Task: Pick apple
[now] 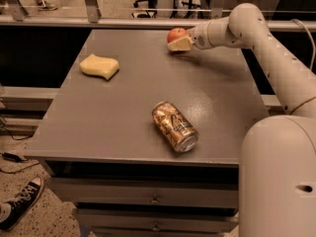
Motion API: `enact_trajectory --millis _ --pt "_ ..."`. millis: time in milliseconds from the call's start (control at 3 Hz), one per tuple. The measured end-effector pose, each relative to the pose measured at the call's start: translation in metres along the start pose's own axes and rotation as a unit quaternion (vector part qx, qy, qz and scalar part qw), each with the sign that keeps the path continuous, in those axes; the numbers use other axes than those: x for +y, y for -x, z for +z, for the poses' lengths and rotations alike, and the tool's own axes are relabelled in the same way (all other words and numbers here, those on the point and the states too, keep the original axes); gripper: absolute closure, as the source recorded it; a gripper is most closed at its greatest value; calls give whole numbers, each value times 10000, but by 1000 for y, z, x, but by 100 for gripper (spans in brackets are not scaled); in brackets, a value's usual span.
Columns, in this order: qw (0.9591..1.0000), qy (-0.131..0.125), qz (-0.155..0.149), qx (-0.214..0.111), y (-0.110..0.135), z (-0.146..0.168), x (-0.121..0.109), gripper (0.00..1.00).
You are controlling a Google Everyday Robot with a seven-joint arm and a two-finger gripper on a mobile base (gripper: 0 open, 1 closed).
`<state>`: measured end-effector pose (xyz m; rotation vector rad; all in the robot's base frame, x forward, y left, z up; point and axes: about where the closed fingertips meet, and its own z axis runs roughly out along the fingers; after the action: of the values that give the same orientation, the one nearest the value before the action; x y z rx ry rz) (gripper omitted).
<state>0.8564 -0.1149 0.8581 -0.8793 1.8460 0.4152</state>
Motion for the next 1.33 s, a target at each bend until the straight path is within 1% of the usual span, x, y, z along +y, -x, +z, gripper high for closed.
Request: enact_trajectory --millis 333,667,1000,1333 --pt "9998 95 9 -159 8 -10 5 70" --pt "9991 284 -15 -317 20 -24 13 93" --pt "9964 555 -7 -646 43 -50 30 100" --pt "9918 899 -18 -908 73 -81 56 100"
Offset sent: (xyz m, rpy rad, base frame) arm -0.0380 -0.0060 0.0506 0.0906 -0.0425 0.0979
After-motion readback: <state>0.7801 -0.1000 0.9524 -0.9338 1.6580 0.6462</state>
